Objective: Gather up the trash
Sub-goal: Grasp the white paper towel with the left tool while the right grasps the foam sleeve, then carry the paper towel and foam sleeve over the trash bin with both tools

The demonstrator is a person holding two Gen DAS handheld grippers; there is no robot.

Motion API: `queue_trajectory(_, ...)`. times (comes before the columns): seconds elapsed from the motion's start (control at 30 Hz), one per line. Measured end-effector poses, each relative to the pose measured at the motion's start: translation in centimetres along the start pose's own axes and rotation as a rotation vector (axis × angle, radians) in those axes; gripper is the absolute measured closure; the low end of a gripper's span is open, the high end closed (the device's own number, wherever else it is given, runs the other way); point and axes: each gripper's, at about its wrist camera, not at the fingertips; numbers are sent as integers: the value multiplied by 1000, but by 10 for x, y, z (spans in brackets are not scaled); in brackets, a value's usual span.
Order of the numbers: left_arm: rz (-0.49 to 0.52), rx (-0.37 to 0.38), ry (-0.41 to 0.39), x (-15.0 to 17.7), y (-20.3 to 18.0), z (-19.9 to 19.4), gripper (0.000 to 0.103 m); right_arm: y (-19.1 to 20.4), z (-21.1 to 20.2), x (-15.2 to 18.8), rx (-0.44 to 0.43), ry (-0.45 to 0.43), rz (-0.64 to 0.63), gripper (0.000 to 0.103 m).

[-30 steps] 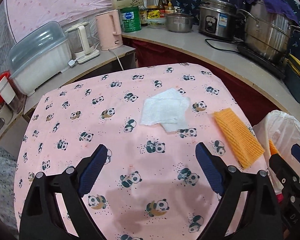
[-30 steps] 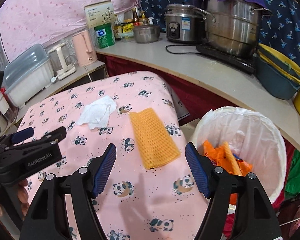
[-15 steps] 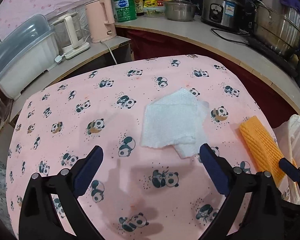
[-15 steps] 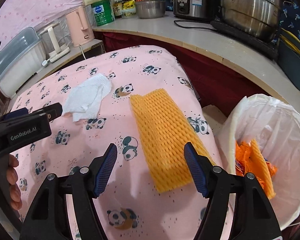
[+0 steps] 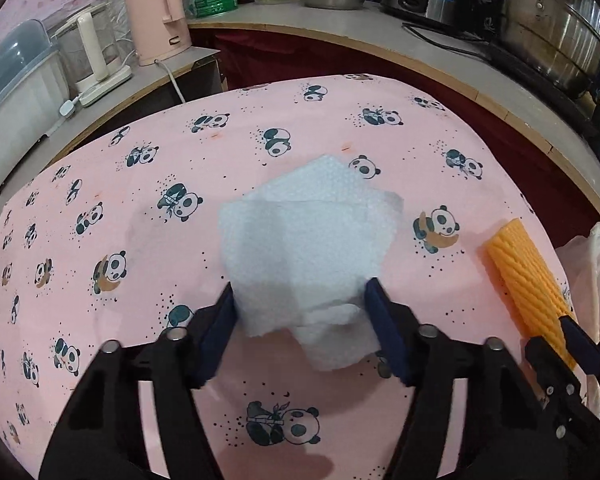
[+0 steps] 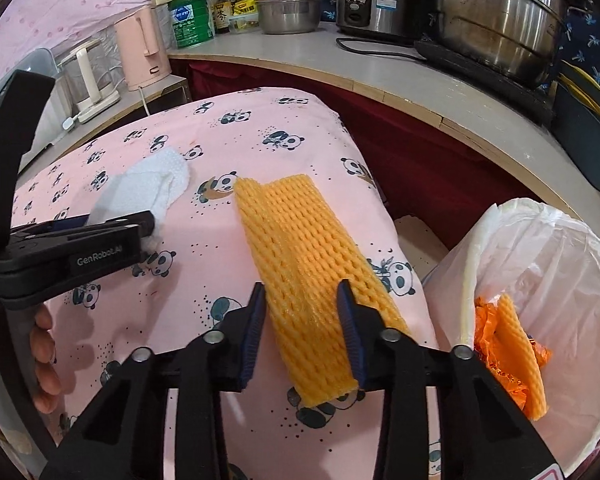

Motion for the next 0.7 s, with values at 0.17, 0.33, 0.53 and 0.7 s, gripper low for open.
queue_trajectory(0.17,-22,25,21,5,-4,-18,94,-3,-15,-3,-18,-8,8,91)
queue_trajectory(0.33,-28,26,-25,11,-11,-57,95,-3,-52,-10,-20,-74,2,91)
queue_trajectory(0.53,-29,41,-90,12,-22,-112,95,-7,-114,-24,-20,-182,-8,91)
queue_trajectory(0.7,-12,51,-142,15,-35,-153,95,-17,-159,-25,-14,-254,-2,91)
Point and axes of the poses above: each gripper's, at about its wrist camera, not at the fingertips, and z roughly the way its jaws point, y to its left, x to its underside, and after that the axes turned 3 degrees about -y, right-handed
